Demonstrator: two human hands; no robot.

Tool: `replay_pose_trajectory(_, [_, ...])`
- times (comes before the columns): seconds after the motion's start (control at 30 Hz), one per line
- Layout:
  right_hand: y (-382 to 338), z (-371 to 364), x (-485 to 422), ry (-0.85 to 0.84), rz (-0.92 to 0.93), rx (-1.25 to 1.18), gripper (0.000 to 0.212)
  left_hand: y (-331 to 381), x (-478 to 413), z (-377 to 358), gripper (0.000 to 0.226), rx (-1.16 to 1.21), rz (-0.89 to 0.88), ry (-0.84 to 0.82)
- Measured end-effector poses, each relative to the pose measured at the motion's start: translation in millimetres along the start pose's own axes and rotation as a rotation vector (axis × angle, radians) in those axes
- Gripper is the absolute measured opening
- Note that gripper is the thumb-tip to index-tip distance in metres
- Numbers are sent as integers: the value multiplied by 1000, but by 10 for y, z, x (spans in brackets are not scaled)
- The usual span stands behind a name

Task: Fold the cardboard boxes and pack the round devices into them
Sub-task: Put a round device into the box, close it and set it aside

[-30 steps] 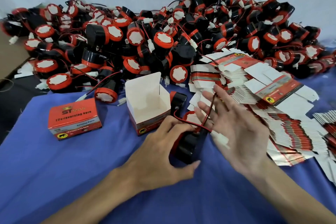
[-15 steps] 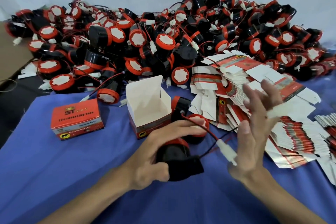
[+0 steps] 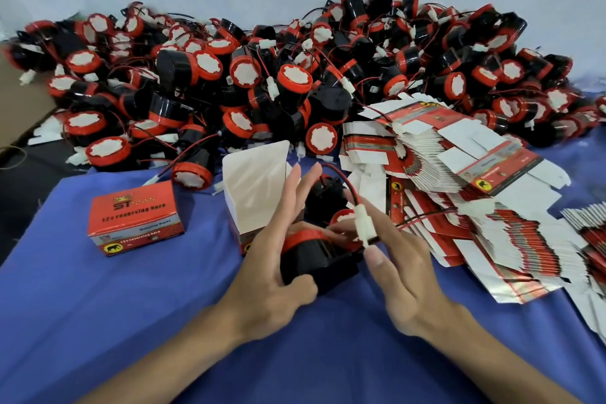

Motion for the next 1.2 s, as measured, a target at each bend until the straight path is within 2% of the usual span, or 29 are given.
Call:
replay_pose_trajectory(0.07, [-37, 26, -36, 46, 13, 32, 48, -65, 56, -19, 95, 7, -49, -45])
replay_pose_trajectory(0.2, [-99, 95, -60, 164, 18, 79, 50, -75, 33, -49, 77, -65, -99, -53])
replay_pose_trajectory(0.23, [-61, 93, -68, 155, 3, 4, 49, -56, 45, -65, 76, -68, -119, -65])
replay_pose_trajectory(0.3, [23, 54, -129, 80, -81, -316, 43, -33, 60, -38, 77, -106, -149, -43])
replay_pose_trajectory(0.37, [162, 92, -175, 106, -191, -587, 63, -79, 40, -17, 77, -114, -127, -30])
replay_pose_trajectory(0.43, [274, 191, -201, 198, -263, -543, 64, -87, 35, -14, 74, -118, -125, -21])
replay_pose_trajectory(0.53, [444, 268, -135, 305, -349, -390, 50, -68, 36, -14, 70, -148, -159, 0])
replay_pose_trajectory(0.63, [354, 291, -82, 363, -295, -260, 31, -22, 26, 15, 61, -204, -216, 54])
replay_pose_trajectory(0.7, [220, 245, -68, 313, -218, -126, 33, 31, 28, 63, 48, -247, -267, 127])
replay_pose_trajectory(0.77, [119, 216, -59, 249, -156, 29, 45, 73, 34, 118, 38, -237, -300, 192])
replay_pose_trajectory(0.83, [9, 233, -78, 214, -87, 234, 58, 83, 42, 160, 33, -157, -284, 239])
replay_pose_trajectory(0.9, [-134, 261, -105, 218, -8, 443, 57, 68, 55, 192, 30, -74, -268, 284])
replay_pose_trajectory(0.97, [-246, 271, -104, 250, 41, 528, 60, 80, 93, 214, 32, -42, -301, 339])
replay_pose_trajectory(1.03, [-309, 212, -97, 221, 73, 496, 67, 136, 138, 227, 38, -18, -386, 393])
replay_pose_trajectory(1.07, [-329, 143, -89, 165, 102, 439, 69, 170, 146, 223, 34, 17, -439, 403])
replay_pose_trajectory(1.13, [-372, -59, -41, -19, 167, 274, 74, 221, 170, 172, 27, 119, -530, 377])
replay_pose_trajectory(1.2, [-387, -256, 34, -199, 153, 14, 84, 252, 219, 53, 36, 141, -614, 302])
Point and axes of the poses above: each hand's wrist, its own x-axis away from the middle knuckle, its own z-axis out of the back of the hand, y = z × x, the point moved 8 cm from there along -x, towards the middle knuckle, and after that the axes turned 2 degrees about -x, right-handed, at the moved point
